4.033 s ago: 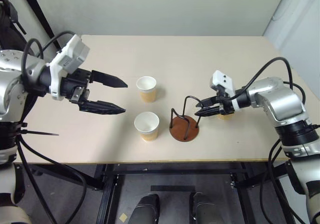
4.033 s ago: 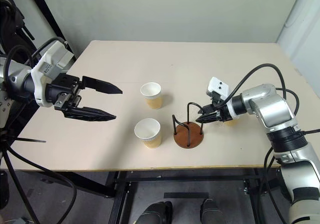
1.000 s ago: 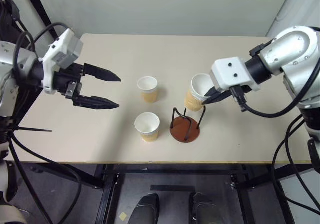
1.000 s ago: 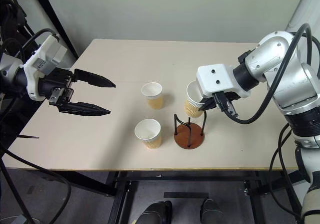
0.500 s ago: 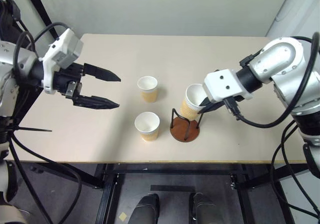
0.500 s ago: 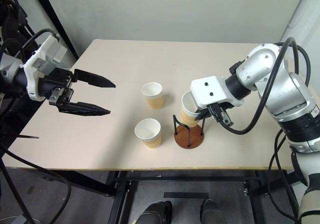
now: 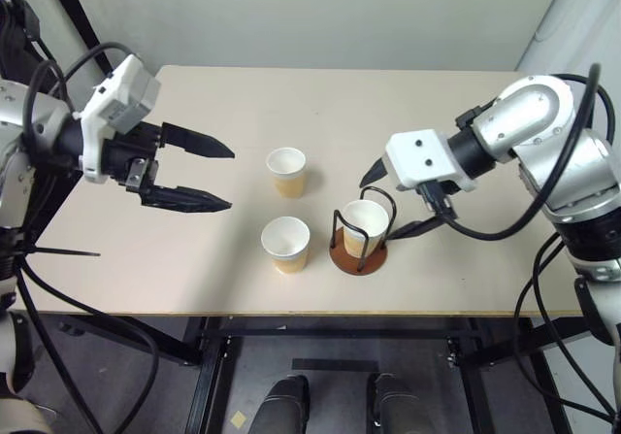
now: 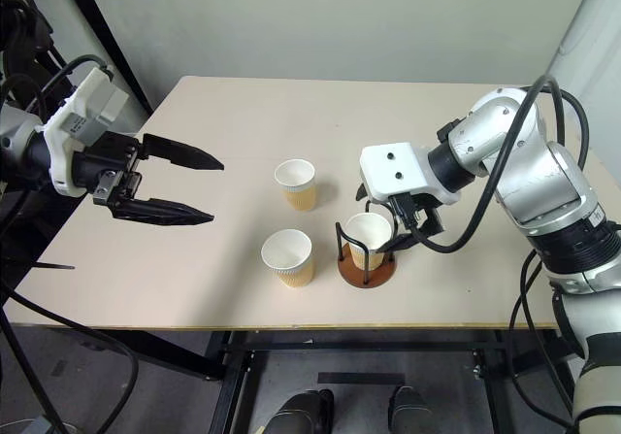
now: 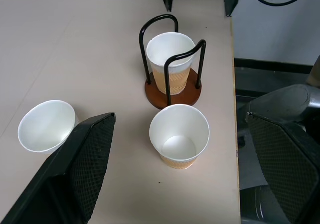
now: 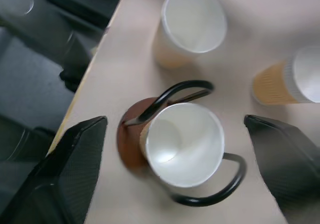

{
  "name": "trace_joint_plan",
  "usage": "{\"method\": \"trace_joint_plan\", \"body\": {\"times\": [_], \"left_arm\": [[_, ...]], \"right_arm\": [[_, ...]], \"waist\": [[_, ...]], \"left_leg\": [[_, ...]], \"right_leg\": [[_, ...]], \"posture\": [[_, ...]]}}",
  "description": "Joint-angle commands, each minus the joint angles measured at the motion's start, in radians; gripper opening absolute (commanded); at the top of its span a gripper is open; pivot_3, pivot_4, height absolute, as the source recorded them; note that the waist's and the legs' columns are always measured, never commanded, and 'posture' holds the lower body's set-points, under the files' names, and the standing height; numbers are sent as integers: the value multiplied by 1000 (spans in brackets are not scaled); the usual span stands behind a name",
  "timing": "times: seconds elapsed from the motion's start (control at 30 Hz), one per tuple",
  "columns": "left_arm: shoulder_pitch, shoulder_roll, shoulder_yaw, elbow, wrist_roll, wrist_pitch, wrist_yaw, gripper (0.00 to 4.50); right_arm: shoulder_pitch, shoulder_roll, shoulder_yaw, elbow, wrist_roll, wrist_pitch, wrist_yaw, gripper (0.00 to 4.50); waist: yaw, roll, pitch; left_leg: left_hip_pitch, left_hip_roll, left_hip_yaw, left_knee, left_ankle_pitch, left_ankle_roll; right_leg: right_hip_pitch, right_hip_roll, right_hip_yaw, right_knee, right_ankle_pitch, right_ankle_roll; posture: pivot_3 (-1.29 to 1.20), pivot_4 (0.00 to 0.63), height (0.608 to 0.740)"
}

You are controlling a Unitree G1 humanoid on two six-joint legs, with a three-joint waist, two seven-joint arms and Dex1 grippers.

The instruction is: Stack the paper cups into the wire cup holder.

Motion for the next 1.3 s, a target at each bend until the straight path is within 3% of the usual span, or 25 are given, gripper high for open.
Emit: {"method": "trace_joint_plan", "body": {"times": [0.03,0.13,0.33,0.5,0.8,1.3], "left_arm": [[8,4,46,-41,-22,12,-20,4500],[17,1,47,-66,-29,15,-21,4500],[32,14,-3,-150,46,-86,-34,4500],[43,2,-111,-209,215,-242,-30,4500],[79,7,-230,-253,333,-422,-34,4500],[23,-124,-334,-137,493,-561,-34,4500]], "right_arm": [[-31,2,-64,0,11,20,-30,4461],[-38,19,-99,-1,46,81,-52,4461],[-93,48,-230,-55,269,385,-72,4461],[-128,7,-276,-66,371,511,-74,4461],[-149,-76,-270,-63,431,582,-91,4461],[-152,-131,-240,-51,444,574,-88,4461]], "waist": [[0,0,0],[0,0,0],[1,0,0],[2,0,0],[4,0,0],[7,0,0]], "left_leg": [[0,0,0,0,0,0],[0,0,0,0,0,0],[-1,0,0,-1,0,0],[0,0,0,0,0,-1],[0,0,-1,-1,0,-1],[-1,0,-1,1,0,-1]], "right_leg": [[0,0,0,0,0,0],[0,0,0,0,0,0],[0,0,0,0,-1,0],[0,0,0,0,-2,-2],[0,0,-1,0,-2,-2],[0,0,-1,1,-1,-2]], "posture": [[0,150,740],[0,150,740],[0,150,740],[0,150,740],[0,150,740],[0,150,740]]}}
